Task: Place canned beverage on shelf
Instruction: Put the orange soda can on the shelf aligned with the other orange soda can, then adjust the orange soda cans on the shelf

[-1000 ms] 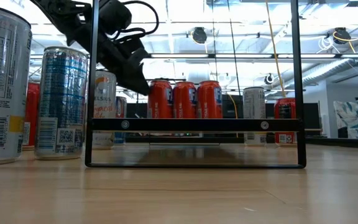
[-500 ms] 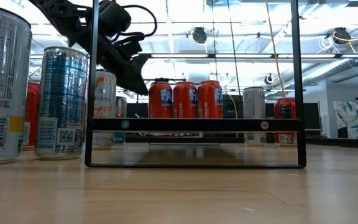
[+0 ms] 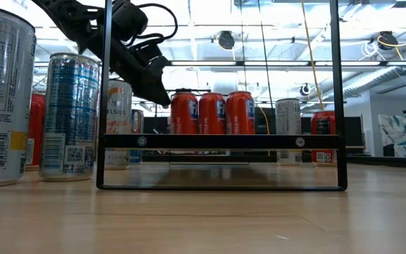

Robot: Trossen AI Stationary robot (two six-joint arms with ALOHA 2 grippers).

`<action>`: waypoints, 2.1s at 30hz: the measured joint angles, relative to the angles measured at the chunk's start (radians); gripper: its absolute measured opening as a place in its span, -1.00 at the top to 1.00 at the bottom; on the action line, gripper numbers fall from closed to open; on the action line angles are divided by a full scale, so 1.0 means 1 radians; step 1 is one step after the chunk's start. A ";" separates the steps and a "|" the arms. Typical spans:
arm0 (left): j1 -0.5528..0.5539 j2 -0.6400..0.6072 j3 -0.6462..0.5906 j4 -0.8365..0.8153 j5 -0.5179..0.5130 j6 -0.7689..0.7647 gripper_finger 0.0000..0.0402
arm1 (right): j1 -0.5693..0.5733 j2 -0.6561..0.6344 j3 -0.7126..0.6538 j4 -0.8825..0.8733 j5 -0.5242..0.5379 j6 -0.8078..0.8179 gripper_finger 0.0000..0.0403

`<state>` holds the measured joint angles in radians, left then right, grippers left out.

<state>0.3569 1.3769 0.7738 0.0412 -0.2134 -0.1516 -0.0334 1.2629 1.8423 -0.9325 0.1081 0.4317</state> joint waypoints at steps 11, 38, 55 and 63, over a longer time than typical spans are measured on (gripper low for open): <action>0.004 -0.005 0.001 -0.077 -0.023 0.001 0.41 | 0.000 0.000 0.000 -0.030 0.007 -0.002 -0.79; -0.130 -0.254 0.267 -0.384 0.003 -0.028 0.41 | -0.328 0.127 -0.439 -0.031 -0.163 -0.446 0.94; -0.209 -0.267 0.267 -0.397 0.003 -0.053 0.41 | -0.397 0.325 -0.440 0.005 -0.212 -0.549 1.00; -0.209 -0.267 0.267 -0.437 0.002 -0.052 0.41 | -0.398 0.340 -0.440 0.045 -0.210 -0.547 1.00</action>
<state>0.1478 1.1099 1.0405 -0.3955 -0.2115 -0.2040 -0.4316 1.6028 1.4025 -0.8879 -0.1020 -0.1156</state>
